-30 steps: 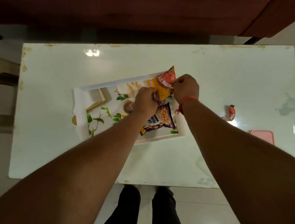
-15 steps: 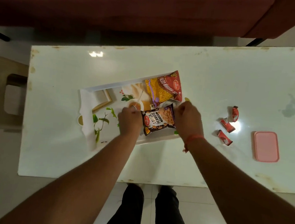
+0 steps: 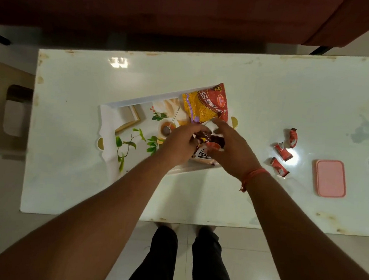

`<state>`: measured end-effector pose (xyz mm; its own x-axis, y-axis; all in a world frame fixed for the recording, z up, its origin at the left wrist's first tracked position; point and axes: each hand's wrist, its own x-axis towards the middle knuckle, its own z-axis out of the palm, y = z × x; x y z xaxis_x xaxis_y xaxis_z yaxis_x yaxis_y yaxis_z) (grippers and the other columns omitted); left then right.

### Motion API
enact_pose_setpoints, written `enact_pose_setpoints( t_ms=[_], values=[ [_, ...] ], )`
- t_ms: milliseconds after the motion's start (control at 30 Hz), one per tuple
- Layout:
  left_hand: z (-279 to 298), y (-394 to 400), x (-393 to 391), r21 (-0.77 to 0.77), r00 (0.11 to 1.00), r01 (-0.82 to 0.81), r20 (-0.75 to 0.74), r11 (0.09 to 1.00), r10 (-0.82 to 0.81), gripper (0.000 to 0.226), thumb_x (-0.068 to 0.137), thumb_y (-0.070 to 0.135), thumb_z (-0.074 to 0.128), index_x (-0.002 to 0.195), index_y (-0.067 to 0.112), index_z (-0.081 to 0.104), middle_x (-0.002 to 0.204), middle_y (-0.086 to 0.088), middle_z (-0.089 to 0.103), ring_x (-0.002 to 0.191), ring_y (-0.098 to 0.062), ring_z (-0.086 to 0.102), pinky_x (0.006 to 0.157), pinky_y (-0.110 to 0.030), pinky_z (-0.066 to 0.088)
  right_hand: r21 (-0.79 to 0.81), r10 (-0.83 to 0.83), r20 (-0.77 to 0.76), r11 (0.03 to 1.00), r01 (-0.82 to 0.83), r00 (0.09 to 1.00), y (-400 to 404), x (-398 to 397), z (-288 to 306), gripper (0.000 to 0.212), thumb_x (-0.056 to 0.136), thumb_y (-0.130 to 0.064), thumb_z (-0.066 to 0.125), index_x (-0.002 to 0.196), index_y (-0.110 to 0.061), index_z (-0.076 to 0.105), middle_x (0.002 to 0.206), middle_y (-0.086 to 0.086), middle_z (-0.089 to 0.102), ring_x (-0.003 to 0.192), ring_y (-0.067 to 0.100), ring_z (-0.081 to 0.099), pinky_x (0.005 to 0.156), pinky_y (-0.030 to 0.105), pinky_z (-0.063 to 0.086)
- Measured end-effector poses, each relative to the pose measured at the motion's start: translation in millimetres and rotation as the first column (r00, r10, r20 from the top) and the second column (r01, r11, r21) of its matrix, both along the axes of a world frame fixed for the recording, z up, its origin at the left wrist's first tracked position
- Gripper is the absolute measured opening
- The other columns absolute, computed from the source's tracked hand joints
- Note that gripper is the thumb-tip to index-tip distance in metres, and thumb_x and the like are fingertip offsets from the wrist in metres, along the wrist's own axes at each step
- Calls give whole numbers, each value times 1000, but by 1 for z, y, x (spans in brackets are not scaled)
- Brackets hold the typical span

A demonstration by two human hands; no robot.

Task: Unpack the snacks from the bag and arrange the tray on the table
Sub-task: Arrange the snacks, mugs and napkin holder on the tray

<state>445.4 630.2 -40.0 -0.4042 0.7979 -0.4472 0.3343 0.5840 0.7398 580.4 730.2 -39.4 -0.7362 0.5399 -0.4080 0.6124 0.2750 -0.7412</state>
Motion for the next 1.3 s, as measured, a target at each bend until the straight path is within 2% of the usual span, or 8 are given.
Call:
enact_pose_setpoints(
  t_ms=[100,200,333,433,633,767,1067,1300],
  values=[
    [3,15,-2,48,998,-60,-17,997,61,40,93,3,57,130,19,59,115,0,65,98,-10,59,83,-23,50,51,-65,96,997,60,993,11,-1,5,38,88,-24,68,125,-22,60,105,4,69,90,19,65,76,28,52],
    [-4,20,5,10,931,-360,-65,933,360,34,93,10,58,126,16,60,118,-6,62,106,-21,61,86,-30,50,-4,-301,145,952,305,942,22,3,-3,20,88,-29,68,104,-18,63,91,0,65,71,10,61,55,15,43],
    [-23,13,31,-296,858,-476,49,828,511,35,90,14,54,126,15,56,130,-11,57,114,-31,59,94,-39,49,-29,-367,247,922,386,897,27,10,-21,25,86,-37,69,91,-16,58,86,2,63,84,24,64,65,29,47],
    [-31,11,49,-307,855,-435,152,846,495,35,88,16,54,123,13,57,122,-12,67,109,-31,64,91,-47,55,46,-310,286,950,310,907,26,8,-23,34,87,-43,65,104,-14,57,95,7,66,87,28,64,76,39,53],
    [-30,12,57,-241,826,-543,19,804,564,32,93,22,51,121,9,59,117,-13,67,103,-32,65,81,-40,55,242,-122,360,970,34,925,24,5,-22,42,92,-48,54,115,-12,50,105,12,58,91,33,61,75,44,53],
    [-29,14,55,-229,825,-556,-38,799,563,30,95,25,50,118,11,60,117,-11,67,104,-31,65,78,-34,53,352,-45,457,927,-134,888,23,8,-20,50,94,-56,42,118,-14,54,108,12,55,96,33,58,75,43,50],
    [-14,-3,38,-266,831,-556,-155,787,535,44,96,23,52,137,8,48,132,-19,57,121,-36,55,97,-41,45,425,-122,399,903,-66,909,26,14,-1,56,94,-60,42,112,-8,53,108,13,56,97,33,56,77,45,51],
    [28,-71,-15,-271,859,-362,-468,892,207,46,92,33,54,132,9,51,124,-18,56,115,-38,55,90,-47,47,473,81,370,841,-262,925,-17,-43,34,42,89,-45,59,107,-7,58,106,19,60,96,42,56,74,47,49]
  ],
)
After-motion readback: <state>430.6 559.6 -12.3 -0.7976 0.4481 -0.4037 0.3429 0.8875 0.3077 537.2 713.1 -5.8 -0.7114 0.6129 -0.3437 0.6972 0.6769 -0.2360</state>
